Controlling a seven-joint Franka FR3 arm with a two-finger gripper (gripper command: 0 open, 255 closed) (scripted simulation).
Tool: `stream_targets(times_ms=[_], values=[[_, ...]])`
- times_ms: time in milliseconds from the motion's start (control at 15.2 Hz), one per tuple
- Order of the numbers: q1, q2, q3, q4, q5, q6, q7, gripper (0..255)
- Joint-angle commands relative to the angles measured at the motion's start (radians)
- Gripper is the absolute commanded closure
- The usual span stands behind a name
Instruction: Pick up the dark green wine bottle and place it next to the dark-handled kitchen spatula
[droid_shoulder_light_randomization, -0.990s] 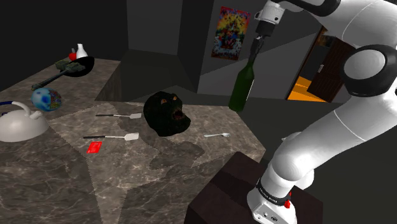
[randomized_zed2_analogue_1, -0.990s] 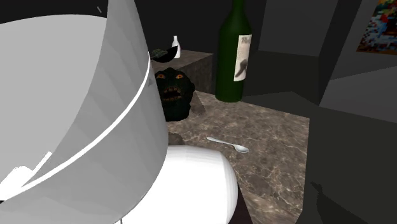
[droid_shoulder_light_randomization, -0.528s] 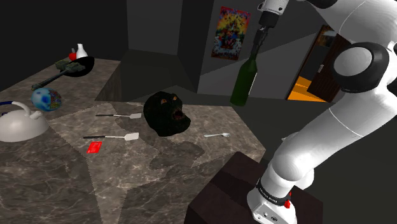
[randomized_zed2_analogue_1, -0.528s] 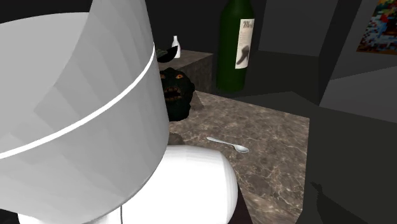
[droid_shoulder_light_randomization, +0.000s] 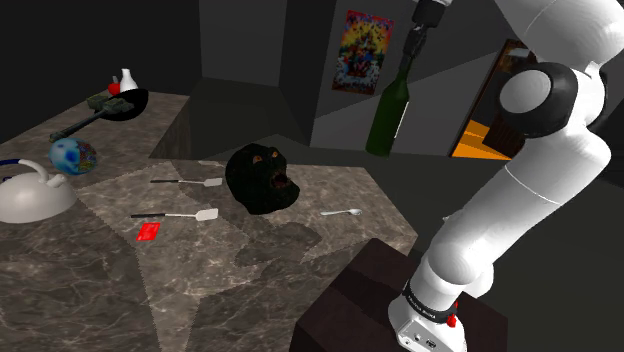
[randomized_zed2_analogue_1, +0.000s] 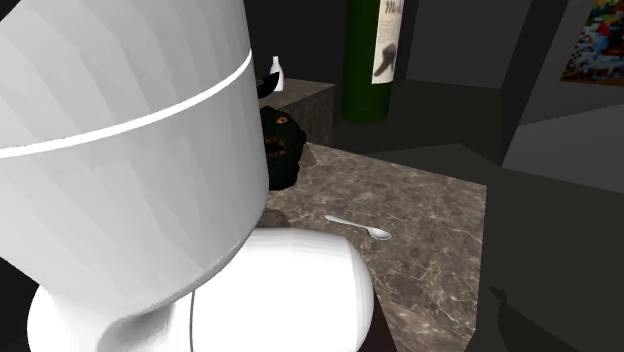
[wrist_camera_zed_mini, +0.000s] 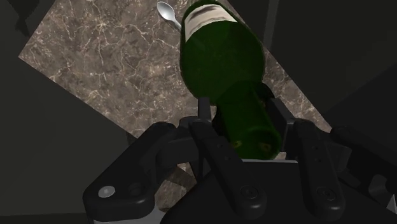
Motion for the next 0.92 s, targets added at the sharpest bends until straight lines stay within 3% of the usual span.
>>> stream_targets(times_ms=[0, 330, 528, 858], values=[[-0.002, 0.039, -0.016, 0.079, 0.017, -0.044, -0.012, 255], [-0.022, 0.154, -0.068, 0.295, 0.081, -0.16, -0.047, 255], [0.027, 0.059, 0.016, 0.106, 0.029, -0.048, 0.054, 255], [0.068, -0.018, 0.113, -0.105, 0.008, 0.097, 0.181, 255]])
